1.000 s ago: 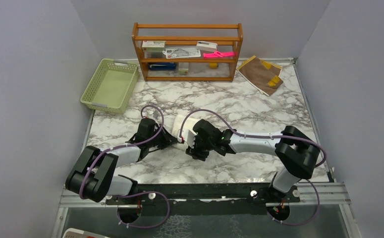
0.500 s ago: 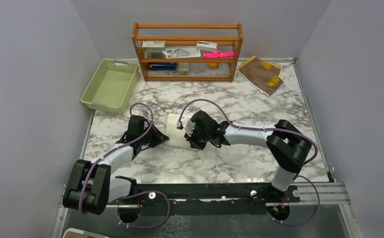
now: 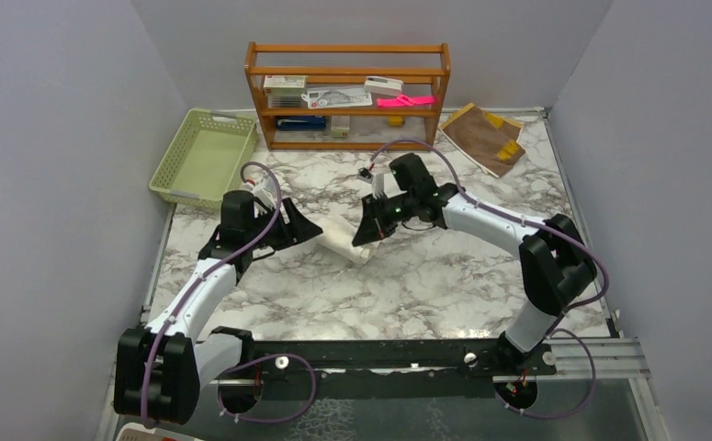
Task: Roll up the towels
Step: Roll the towel at the center of the board.
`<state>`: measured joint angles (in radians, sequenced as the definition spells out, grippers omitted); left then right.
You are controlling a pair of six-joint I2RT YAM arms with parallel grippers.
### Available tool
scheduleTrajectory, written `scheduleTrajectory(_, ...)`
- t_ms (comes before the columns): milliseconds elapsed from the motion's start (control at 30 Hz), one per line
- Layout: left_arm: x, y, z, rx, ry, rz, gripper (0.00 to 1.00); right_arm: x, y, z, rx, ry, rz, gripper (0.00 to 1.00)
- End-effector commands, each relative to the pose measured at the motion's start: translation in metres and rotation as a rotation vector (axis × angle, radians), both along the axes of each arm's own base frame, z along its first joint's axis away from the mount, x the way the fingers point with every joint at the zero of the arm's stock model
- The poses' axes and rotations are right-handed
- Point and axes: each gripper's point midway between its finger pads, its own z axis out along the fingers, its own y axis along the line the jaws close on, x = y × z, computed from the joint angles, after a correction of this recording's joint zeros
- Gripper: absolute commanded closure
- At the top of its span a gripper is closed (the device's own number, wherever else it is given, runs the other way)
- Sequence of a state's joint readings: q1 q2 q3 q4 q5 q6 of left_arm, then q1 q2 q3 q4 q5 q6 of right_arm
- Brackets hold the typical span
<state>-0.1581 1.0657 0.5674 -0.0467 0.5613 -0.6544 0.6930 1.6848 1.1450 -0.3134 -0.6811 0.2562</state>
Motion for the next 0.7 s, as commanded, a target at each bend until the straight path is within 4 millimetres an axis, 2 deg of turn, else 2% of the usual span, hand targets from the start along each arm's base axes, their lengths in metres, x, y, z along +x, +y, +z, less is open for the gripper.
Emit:
scheduleTrajectory(0,-0.024,-0.014,0.004,-0.087,0.013,-0.117,0.32,-0.008,0.0,0.017,0.128,0.334,0.034,0.99)
scheduleTrajectory(33,-0.025,-0.016,0.003,-0.101,0.025,-0.12,0.25,-0.007,0.0,0.016,0.147,0.373,0.039,0.99)
scheduleTrajectory(167,-0.028,-0.017,-0.008,-0.141,0.06,-0.099,0.14,-0.001,0.002,0.0,0.14,0.423,0.015,0.99)
scheduleTrajectory(333,-0.025,-0.015,-0.028,-0.147,0.115,-0.04,0.13,0.005,0.007,-0.018,0.152,0.453,0.006,0.99)
scheduleTrajectory(467,-0.017,-0.015,-0.034,-0.172,0.128,0.002,0.13,0.01,0.011,-0.024,0.195,0.482,0.002,0.99)
scheduleTrajectory(667,-0.004,-0.017,-0.048,-0.153,0.153,0.023,0.13,0.018,0.005,-0.041,0.249,0.579,-0.047,0.99)
